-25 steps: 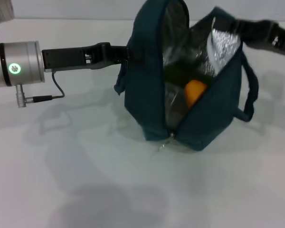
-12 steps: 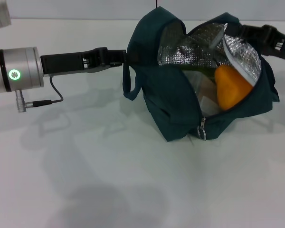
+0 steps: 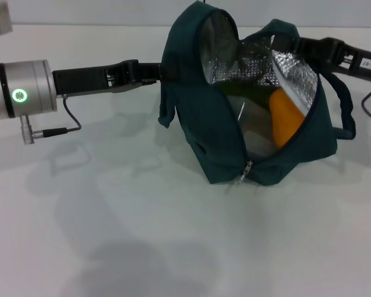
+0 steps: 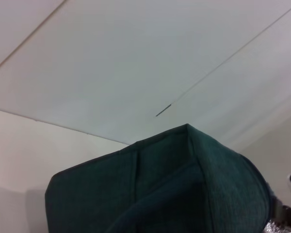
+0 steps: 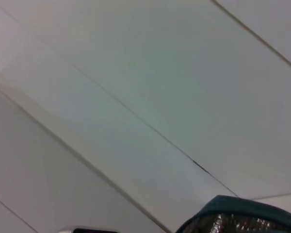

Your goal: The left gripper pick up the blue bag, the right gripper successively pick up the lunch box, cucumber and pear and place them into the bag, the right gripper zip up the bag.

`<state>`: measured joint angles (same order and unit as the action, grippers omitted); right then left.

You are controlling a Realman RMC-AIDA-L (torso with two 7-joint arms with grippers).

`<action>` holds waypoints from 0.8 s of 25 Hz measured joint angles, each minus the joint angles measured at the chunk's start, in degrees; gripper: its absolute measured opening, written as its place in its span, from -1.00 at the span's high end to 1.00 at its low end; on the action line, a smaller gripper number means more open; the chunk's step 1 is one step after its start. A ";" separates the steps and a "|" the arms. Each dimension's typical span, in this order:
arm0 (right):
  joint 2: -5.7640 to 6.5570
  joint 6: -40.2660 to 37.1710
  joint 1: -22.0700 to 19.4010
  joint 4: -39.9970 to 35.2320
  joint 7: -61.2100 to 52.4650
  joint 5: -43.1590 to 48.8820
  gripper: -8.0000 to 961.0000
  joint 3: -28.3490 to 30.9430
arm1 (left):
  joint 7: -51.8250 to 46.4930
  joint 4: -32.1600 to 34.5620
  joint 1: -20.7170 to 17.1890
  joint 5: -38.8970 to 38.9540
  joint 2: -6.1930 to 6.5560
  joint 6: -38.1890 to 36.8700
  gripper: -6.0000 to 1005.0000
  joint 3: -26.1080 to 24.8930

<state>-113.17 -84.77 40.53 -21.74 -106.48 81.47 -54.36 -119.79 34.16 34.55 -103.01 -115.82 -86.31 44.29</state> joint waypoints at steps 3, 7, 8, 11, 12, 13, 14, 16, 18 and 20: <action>-0.05 -0.26 -0.49 -1.23 1.83 -0.59 0.85 0.80 | 0.00 -0.10 -0.10 0.00 0.02 0.85 0.74 0.14; 0.20 -0.55 -1.16 -2.05 3.17 -1.11 0.83 1.47 | 0.00 -0.20 -0.10 -0.05 0.07 1.28 0.74 0.28; 0.38 -0.71 -1.56 -2.18 3.18 -1.44 0.82 1.66 | 0.00 -0.21 -0.10 -0.07 0.09 1.30 0.74 0.30; 0.63 -2.70 -3.39 -3.02 3.78 -2.11 0.54 4.31 | 0.00 -0.19 -0.11 -0.09 0.20 1.76 0.75 0.34; 0.66 -4.06 -4.09 -3.27 4.32 -2.13 0.44 5.76 | -0.01 -0.15 -0.11 -0.09 0.26 2.07 0.75 0.34; 0.70 -5.17 -4.55 -3.46 4.87 -2.15 0.35 6.99 | 0.00 -0.13 -0.10 -0.09 0.27 2.32 0.75 0.35; 0.77 -7.03 -5.21 -3.54 5.94 -2.15 0.27 8.78 | 0.00 -0.12 -0.10 -0.10 0.30 2.53 0.75 0.35; 1.07 -10.26 -6.14 -3.74 7.70 -2.16 0.10 11.39 | 0.00 -0.12 -0.07 -0.09 0.35 2.63 0.75 0.36; 1.58 -13.80 -6.92 -4.03 10.11 -2.19 -0.06 13.03 | 0.00 -0.12 -0.02 -0.10 0.39 2.65 0.75 0.36; 2.27 -17.51 -7.81 -4.22 13.71 -2.22 -0.06 13.73 | 0.00 -0.13 0.07 -0.10 0.40 2.67 0.75 0.36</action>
<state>-110.90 -102.27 32.72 -25.95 -92.77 79.25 -40.63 -119.80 34.03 34.62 -103.11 -115.42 -83.64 44.65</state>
